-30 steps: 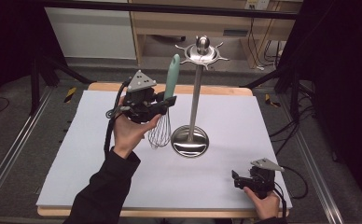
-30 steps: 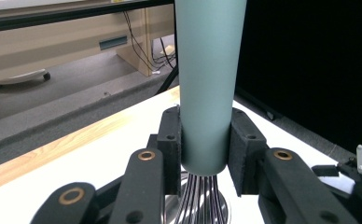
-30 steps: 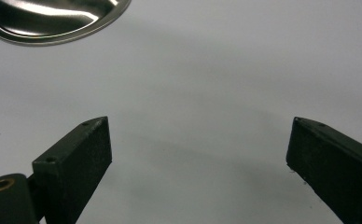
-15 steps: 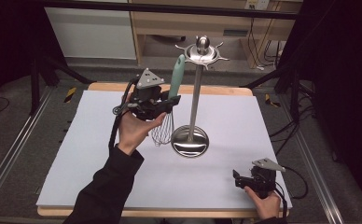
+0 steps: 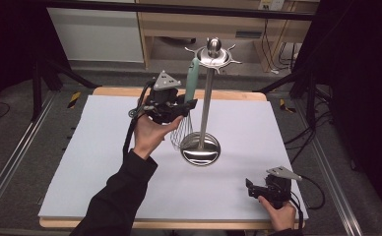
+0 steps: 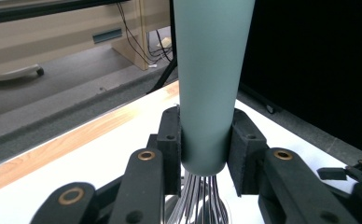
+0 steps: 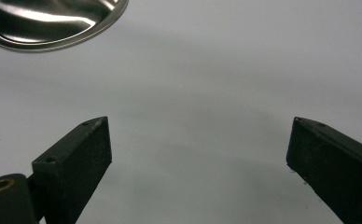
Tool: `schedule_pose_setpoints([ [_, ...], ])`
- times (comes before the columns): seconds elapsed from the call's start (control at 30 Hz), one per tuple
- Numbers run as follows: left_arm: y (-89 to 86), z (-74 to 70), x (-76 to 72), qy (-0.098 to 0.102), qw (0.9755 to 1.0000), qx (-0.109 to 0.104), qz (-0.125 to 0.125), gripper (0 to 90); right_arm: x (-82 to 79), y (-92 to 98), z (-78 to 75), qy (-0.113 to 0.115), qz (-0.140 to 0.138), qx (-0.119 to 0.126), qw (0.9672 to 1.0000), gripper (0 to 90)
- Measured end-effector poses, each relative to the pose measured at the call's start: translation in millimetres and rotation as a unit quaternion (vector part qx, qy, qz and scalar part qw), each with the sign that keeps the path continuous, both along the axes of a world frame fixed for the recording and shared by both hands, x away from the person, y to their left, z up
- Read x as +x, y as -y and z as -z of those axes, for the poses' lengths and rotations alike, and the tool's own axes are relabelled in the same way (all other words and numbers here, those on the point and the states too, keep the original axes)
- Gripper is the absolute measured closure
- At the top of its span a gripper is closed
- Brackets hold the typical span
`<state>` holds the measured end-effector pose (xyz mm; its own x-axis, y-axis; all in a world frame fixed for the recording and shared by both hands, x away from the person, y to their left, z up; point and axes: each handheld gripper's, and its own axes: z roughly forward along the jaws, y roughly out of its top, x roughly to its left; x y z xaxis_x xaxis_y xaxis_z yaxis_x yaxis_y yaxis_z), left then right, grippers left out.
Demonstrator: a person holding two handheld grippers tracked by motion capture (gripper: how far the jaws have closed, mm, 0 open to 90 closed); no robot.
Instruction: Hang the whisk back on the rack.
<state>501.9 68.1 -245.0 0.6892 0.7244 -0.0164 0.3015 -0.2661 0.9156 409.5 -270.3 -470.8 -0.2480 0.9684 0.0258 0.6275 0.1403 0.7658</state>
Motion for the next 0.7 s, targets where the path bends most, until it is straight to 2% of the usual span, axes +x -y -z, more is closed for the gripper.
schedule_pose_setpoints([
  [0.07,0.7,3.3,1.7,0.003,1.0000,-0.007,0.004,68.4,-1.1,0.2,0.2,0.000,0.001,-0.005,1.0000,7.2],
  [0.13,1.1,4.5,4.6,0.001,0.9999,-0.010,0.010,68.4,-0.5,1.3,0.8,-0.001,0.001,0.001,1.0000,7.0],
  [0.23,1.7,8.1,5.1,0.016,0.9998,-0.013,0.004,68.4,1.0,0.7,2.5,-0.012,0.004,-0.006,0.9999,7.2],
  [0.4,3.9,8.1,5.5,0.021,0.9998,-0.006,0.001,68.3,3.7,0.6,3.9,-0.016,-0.003,-0.001,0.9999,7.2],
  [0.47,2.7,11.2,8.3,0.025,0.9995,-0.016,0.004,68.2,2.8,-1.6,5.2,-0.018,-0.003,-0.013,0.9998,7.1],
  [0.7,6.3,12.4,9.1,0.033,0.9994,-0.014,-0.004,68.1,8.6,-1.9,6.0,-0.022,0.003,-0.008,0.9997,7.1],
])
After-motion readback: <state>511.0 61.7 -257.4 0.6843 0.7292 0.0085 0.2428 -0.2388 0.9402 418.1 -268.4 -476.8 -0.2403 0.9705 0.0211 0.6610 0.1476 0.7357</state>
